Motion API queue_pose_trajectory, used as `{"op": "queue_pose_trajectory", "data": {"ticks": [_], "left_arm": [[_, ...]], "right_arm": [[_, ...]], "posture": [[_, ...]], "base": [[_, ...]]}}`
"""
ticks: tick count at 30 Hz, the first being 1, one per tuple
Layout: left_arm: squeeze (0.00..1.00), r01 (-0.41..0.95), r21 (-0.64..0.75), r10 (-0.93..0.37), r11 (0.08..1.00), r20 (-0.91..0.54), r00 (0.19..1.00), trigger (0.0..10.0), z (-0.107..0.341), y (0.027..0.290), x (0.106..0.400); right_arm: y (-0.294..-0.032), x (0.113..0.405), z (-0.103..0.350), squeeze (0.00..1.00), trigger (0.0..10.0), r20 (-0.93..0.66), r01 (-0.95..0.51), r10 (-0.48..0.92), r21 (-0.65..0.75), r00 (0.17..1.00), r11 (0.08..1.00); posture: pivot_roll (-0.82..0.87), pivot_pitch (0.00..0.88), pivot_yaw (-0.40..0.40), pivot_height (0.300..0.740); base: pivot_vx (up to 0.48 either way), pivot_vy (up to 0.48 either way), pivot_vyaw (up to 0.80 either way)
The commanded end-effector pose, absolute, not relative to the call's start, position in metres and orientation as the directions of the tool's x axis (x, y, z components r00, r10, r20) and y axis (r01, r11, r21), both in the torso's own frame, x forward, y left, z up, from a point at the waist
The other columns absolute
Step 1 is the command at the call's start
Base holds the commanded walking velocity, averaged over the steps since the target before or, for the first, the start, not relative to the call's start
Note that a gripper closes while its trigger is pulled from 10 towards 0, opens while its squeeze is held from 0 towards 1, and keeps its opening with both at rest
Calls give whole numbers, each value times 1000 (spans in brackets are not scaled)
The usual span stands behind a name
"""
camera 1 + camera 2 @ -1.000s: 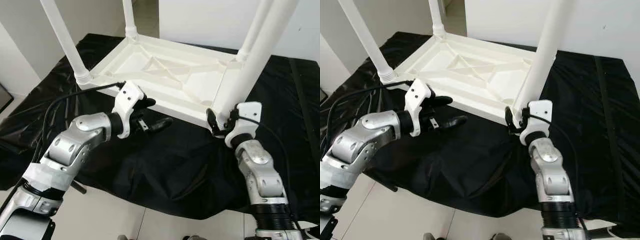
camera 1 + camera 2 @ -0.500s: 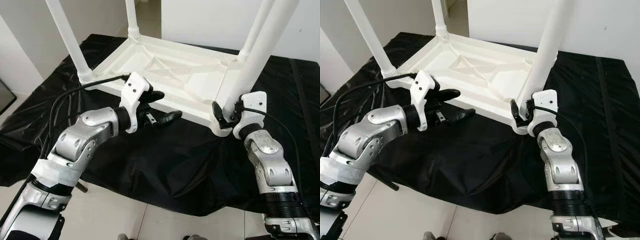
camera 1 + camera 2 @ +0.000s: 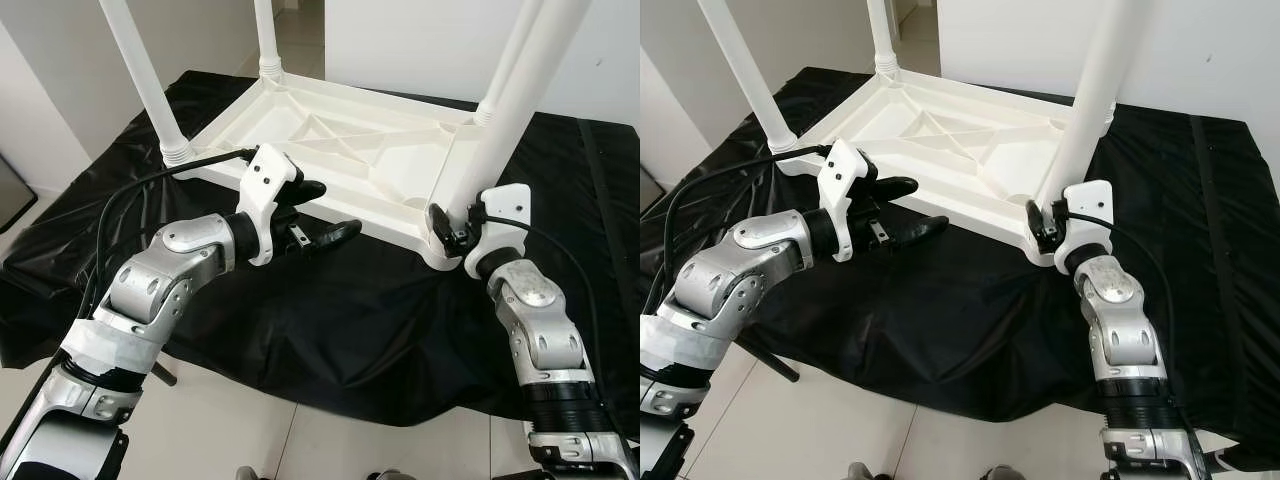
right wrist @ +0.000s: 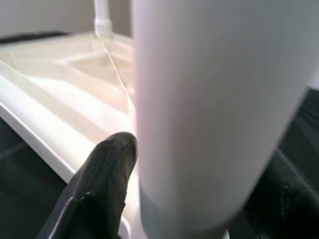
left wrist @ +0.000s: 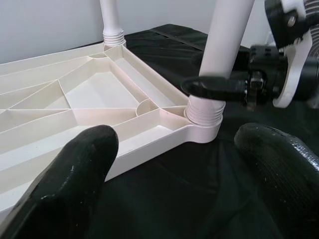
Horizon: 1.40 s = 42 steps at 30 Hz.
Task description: Building children table
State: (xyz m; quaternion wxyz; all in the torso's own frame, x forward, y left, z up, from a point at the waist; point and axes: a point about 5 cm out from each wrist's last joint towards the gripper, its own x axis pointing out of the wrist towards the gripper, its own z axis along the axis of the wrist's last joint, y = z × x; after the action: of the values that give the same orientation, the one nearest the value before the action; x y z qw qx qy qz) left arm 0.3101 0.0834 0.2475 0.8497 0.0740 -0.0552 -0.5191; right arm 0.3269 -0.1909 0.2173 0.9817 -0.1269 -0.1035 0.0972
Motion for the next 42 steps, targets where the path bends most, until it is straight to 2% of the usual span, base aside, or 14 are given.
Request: {"op": "queue_pose_trajectory", "data": {"ticks": [1, 11, 12, 13, 14, 26, 31, 42], "left_arm": [[0, 896, 185, -911, 404, -5, 412, 10000, 245, 86, 307], [0, 895, 184, -910, 407, -8, 415, 10000, 244, 87, 306], [0, 895, 184, -910, 407, -8, 416, 10000, 244, 87, 306], [0, 894, 184, -909, 408, -8, 416, 10000, 244, 87, 306], [0, 894, 184, -909, 408, -8, 416, 10000, 244, 87, 306], [0, 895, 183, -909, 407, -12, 416, 10000, 243, 87, 305], [0, 894, 184, -908, 408, -16, 418, 10000, 242, 88, 305], [0, 889, 186, -904, 418, -15, 428, 10000, 243, 90, 306]], "right_arm": [[-189, 328, 219, 0, 10000, 184, -186, 242, -275, 953, 943], [-191, 335, 216, 0, 10000, 143, -193, 242, -295, 960, 936], [-192, 336, 213, 0, 4902, 124, -197, 242, -297, 962, 934], [-192, 337, 210, 0, 667, 101, -205, 245, -302, 964, 931], [-192, 337, 207, 0, 0, 87, -212, 249, -305, 965, 928], [-193, 342, 199, 0, 0, 4, -254, 263, -251, 965, 934], [-199, 345, 189, 0, 0, -88, -244, 230, -216, 969, 946], [-204, 342, 167, 0, 0, -197, -128, 101, -129, 975, 983]], "posture": [[-124, 102, 70, 740], [-122, 102, 71, 740], [-122, 102, 71, 740], [-118, 104, 72, 740], [-118, 104, 72, 740], [-118, 105, 74, 740], [-117, 105, 73, 740], [-116, 108, 74, 740]], "base": [[0, 0, 0], [0, 0, 0], [0, 0, 0], [0, 0, 0], [0, 0, 0], [0, 0, 0], [0, 0, 0], [0, 0, 0]]}}
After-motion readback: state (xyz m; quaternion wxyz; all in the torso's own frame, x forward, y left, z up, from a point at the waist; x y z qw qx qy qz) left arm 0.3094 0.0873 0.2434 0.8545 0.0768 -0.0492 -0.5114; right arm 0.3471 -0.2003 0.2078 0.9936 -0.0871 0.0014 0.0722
